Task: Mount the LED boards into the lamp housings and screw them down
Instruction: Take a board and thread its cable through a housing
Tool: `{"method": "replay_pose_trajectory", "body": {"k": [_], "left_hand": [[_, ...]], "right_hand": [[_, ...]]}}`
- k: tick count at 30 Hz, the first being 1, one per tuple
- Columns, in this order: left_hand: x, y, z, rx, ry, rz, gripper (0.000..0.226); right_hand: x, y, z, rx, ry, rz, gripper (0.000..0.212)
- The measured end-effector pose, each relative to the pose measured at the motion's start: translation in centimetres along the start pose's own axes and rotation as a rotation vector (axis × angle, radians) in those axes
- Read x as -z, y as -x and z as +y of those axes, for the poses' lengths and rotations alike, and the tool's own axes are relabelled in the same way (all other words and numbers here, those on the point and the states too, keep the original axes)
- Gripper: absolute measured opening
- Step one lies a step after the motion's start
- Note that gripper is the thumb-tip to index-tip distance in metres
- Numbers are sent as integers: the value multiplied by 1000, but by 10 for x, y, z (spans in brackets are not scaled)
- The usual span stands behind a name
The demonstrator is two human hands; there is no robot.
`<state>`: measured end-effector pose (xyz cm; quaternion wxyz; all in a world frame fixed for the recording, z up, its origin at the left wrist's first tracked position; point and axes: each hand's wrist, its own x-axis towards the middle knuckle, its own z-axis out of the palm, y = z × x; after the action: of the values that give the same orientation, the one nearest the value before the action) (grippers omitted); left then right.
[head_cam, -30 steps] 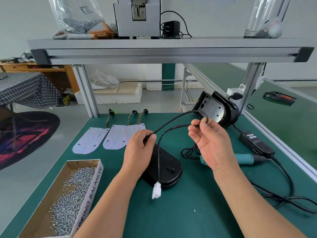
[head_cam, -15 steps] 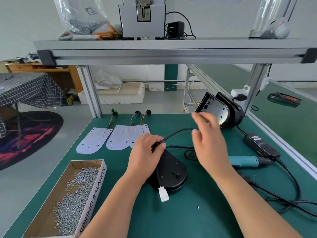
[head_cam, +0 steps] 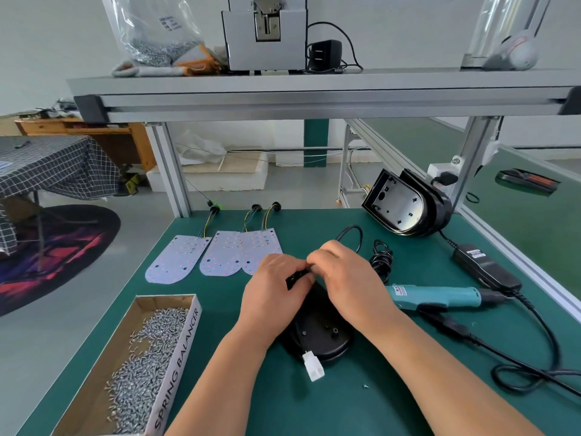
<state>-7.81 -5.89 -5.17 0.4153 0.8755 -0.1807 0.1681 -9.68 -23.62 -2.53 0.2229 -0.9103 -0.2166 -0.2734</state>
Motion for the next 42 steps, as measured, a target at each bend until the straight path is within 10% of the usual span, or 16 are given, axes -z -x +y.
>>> {"method": "replay_pose_trajectory", "body": {"k": [31,38,42], "left_hand": [[9,1,4,235,-126,-165,34],[22,-1,1,370,-271,-299,104],[30,-3,6,467,-375,-320,84]], "right_hand": [[-3,2,3,-36,-33,164,8],[2,1,8,-152,9,237,7],[4,0,10,-215,142,280,8]]}}
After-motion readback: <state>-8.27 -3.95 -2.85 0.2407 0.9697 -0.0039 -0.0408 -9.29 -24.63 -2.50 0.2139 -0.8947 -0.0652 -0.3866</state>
